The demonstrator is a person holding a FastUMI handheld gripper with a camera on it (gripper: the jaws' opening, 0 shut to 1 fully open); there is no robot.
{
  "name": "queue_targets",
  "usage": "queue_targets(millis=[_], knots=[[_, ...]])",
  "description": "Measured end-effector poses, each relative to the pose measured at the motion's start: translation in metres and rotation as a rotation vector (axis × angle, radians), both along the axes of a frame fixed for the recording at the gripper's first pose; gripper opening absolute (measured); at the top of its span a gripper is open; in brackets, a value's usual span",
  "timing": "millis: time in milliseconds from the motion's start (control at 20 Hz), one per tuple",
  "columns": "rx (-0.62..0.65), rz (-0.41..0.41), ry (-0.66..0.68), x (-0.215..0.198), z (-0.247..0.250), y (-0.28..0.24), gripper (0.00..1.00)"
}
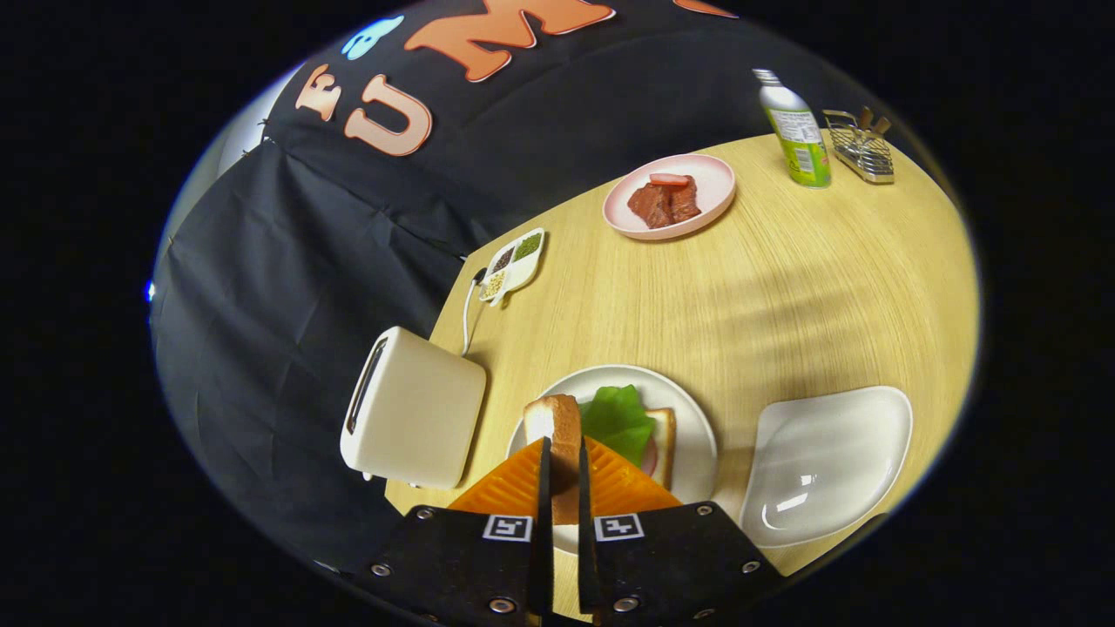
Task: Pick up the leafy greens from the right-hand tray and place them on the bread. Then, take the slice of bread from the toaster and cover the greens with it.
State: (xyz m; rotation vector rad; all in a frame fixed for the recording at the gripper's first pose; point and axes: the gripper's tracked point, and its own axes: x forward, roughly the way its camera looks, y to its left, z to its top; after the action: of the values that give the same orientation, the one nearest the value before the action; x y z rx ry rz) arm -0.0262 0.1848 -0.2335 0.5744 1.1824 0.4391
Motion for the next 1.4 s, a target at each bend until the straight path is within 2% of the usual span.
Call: queue_targets(millis=[200,500,650,800,950,1250,1400], knots=[[-0.041,-0.034,-0.005,-0.002,-0.019,-0.018,0.12],[-0.066,-0.027,-0.053,-0.003,-0.028,-0.021,0.14],[-0.139,-0.008,-0.095,-0.003,-0.037,-0.028,0.28],[-0.193,0.015,-0.126,-0.006,-0.040,-0.031,0.35],[-0.203,0.019,-0.189,-0.001,-0.031,-0.029,0.50],[-0.257,-0.013,-0.413,0.020,0.015,-0.038,0.75],[-0.297,-0.039,-0.546,0.027,0.050,-0.048,0.82]])
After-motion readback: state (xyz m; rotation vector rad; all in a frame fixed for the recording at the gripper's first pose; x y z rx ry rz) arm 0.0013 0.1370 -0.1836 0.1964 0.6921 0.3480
